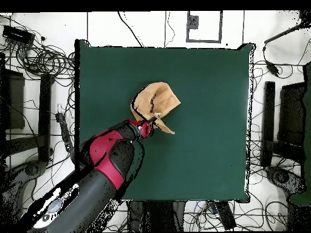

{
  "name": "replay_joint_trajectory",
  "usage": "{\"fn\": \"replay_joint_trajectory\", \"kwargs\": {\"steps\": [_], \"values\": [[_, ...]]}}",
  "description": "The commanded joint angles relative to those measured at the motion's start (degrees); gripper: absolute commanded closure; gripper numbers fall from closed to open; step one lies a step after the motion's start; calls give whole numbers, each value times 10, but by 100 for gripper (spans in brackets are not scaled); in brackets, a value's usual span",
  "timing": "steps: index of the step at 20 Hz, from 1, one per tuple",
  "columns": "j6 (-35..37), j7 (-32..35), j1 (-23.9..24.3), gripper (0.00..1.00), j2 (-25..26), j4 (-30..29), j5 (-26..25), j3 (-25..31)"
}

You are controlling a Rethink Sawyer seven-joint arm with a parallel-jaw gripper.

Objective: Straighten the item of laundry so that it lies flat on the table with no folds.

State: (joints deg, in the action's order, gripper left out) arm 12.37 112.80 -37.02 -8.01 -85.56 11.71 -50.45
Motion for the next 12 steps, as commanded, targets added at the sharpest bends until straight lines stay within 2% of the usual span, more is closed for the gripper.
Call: {"fn": "replay_joint_trajectory", "kwargs": {"steps": [1, 12], "values": [[73, 140, -12, 100, 1, 8, 46, 41], [99, 148, -20, 100, -4, 15, 64, 47]]}}
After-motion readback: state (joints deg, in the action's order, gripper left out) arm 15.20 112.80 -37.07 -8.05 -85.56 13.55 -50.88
